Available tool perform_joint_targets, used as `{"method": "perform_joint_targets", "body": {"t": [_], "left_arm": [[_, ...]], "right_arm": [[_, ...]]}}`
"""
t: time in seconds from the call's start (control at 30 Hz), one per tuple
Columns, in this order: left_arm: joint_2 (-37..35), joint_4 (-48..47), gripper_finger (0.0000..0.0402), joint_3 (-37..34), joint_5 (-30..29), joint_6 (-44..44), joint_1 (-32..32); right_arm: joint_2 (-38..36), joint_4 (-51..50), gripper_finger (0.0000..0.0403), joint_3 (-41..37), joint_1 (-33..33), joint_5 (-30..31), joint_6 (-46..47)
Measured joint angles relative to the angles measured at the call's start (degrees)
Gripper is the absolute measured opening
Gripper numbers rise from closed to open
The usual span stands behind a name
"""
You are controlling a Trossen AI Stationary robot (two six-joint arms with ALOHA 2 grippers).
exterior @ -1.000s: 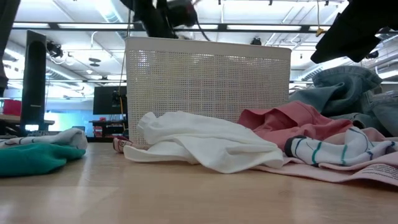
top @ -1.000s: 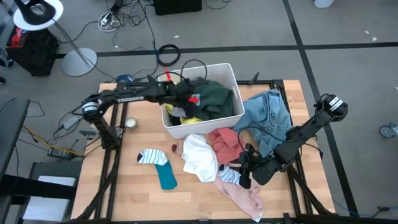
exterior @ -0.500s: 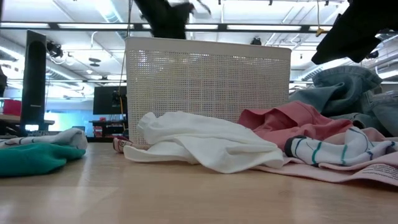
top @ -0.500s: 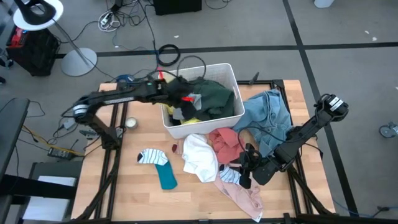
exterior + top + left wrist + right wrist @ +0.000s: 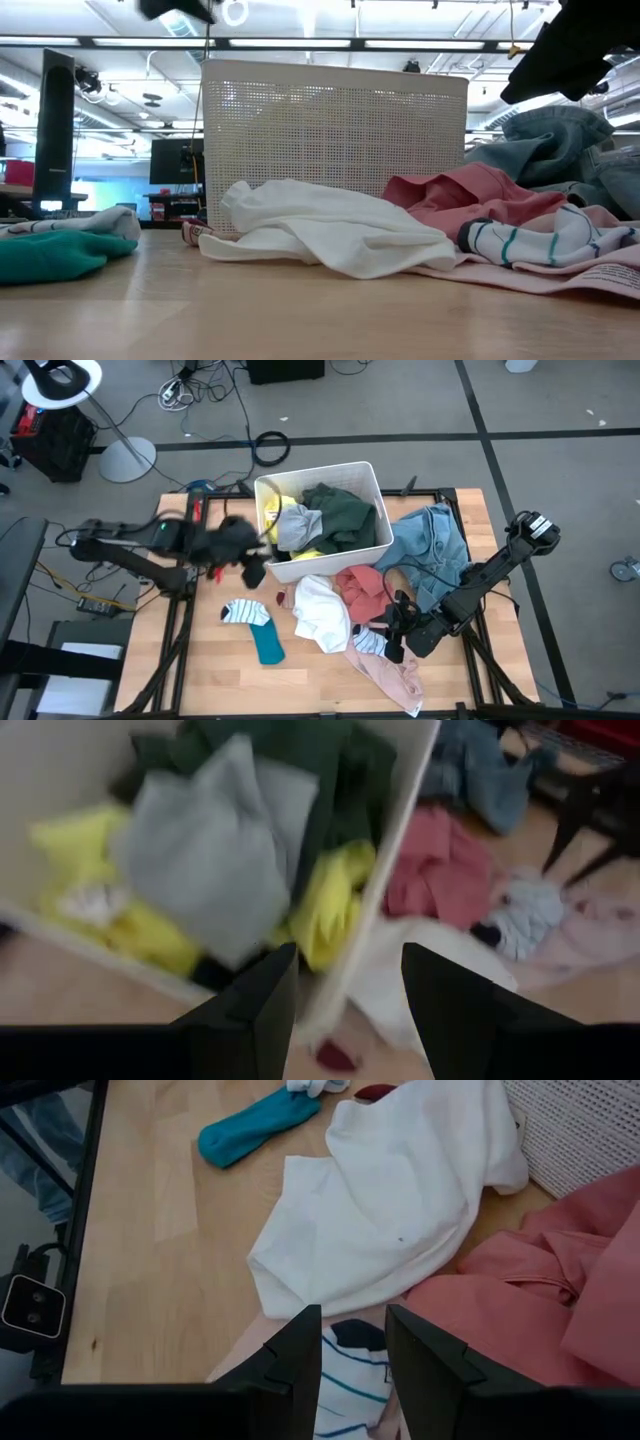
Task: Sort clothes
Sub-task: Put the left white striped sock into the white bin
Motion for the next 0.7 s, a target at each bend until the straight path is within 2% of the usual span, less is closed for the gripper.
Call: {"method": "perform_joint_targets", "body": {"t": [0.2, 0.47, 0.7], "left_arm": [[-5.9, -0.3, 0.0186, -13.2, -5.0, -15.9, -11.3], [-7.1, -1.3, 0.0162, -27.8, -4.9, -38.4, -21.8], [-7.1, -0.3, 0.0154, -36.5, -2.6, -53.2, -26.8]], "right_arm": [[0.0, 0.3, 0.0114, 0.0, 0.0, 0.0, 0.0], [0.0, 0.3, 0.0113, 0.0, 0.0, 0.0, 0.1], [0.0, 0.3, 0.0113, 0.0, 0.0, 0.0, 0.1]]}}
